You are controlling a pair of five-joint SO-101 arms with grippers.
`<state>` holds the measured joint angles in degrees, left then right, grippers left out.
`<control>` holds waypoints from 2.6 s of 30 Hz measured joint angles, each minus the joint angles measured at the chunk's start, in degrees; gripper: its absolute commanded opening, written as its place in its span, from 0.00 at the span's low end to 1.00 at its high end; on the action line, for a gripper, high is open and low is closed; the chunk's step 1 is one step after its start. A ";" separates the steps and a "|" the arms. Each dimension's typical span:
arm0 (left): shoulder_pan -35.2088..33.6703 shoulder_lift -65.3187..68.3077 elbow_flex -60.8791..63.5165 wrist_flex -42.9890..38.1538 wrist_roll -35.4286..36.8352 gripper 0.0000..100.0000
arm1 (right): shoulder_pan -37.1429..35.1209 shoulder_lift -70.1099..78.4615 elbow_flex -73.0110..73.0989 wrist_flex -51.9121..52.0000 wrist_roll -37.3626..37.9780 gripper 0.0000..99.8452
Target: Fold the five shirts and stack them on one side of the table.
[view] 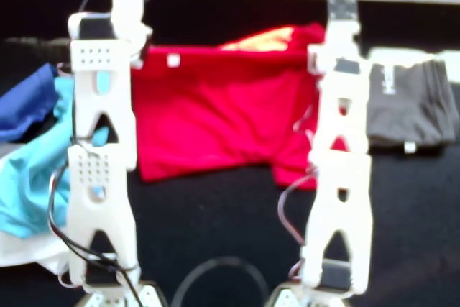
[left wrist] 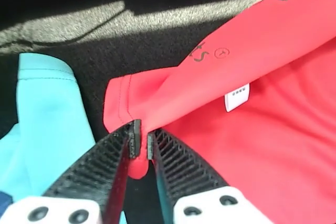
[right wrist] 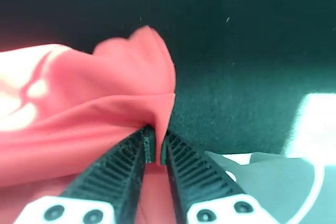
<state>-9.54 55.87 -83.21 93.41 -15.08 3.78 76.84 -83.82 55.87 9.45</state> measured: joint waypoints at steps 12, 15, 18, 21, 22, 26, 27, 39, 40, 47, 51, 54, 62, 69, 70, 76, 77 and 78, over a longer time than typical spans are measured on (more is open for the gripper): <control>-1.05 -9.23 1.67 8.18 0.00 0.01 | 0.70 -12.84 -6.86 28.13 2.55 0.01; -1.14 -15.74 12.92 8.18 0.00 0.01 | 0.70 -15.47 -6.86 34.99 6.24 0.01; -0.97 -23.03 27.08 8.09 0.00 0.01 | 0.79 -17.49 -6.86 40.79 8.18 0.01; -0.26 -29.27 41.14 8.09 0.00 0.01 | 1.05 -19.69 -6.86 44.13 8.35 0.01; -0.09 -31.30 45.36 8.09 0.00 0.01 | 1.41 -20.40 -6.86 44.31 8.35 0.01; -0.09 -38.59 56.97 8.00 0.00 0.01 | 2.29 -22.33 -6.86 44.57 8.35 0.01; -0.09 -40.26 59.34 8.00 0.00 0.01 | 2.37 -23.03 -6.51 44.57 8.44 0.01; 0.26 -48.88 85.71 -2.64 0.00 0.01 | 5.19 -55.82 51.96 43.08 8.53 0.01; 0.26 -48.97 87.65 -4.04 0.00 0.01 | 5.36 -58.81 57.67 41.67 8.53 0.01; 0.26 -49.05 97.41 -12.57 0.00 0.01 | 5.63 -73.41 89.32 28.57 11.60 0.01; 0.26 -49.05 100.04 -16.26 0.00 0.01 | 5.80 -74.73 97.93 21.80 13.71 0.01; 0.26 -49.14 100.04 -17.32 0.00 0.01 | 5.80 -75.34 98.29 20.92 14.07 0.01; 0.18 -51.43 97.93 -15.21 0.00 0.01 | 5.80 -76.48 88.18 30.07 14.07 0.01; 0.18 -46.86 100.75 -21.19 0.00 0.01 | 7.03 -69.36 87.38 27.16 14.07 0.01; 0.18 -45.98 100.84 -21.89 0.00 0.01 | 7.38 -67.87 87.38 26.46 14.07 0.01; 0.26 -44.22 101.10 -22.68 0.00 0.15 | 8.09 -64.53 86.77 25.76 14.42 0.11; 0.26 -44.22 101.10 -22.68 0.00 0.17 | 8.09 -64.53 86.77 26.20 14.42 0.12; 0.18 -44.22 101.01 -22.33 0.00 0.19 | 8.18 -64.53 86.77 26.81 14.42 0.12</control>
<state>-9.36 11.65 17.80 71.08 -15.08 11.96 12.31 2.95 82.68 23.87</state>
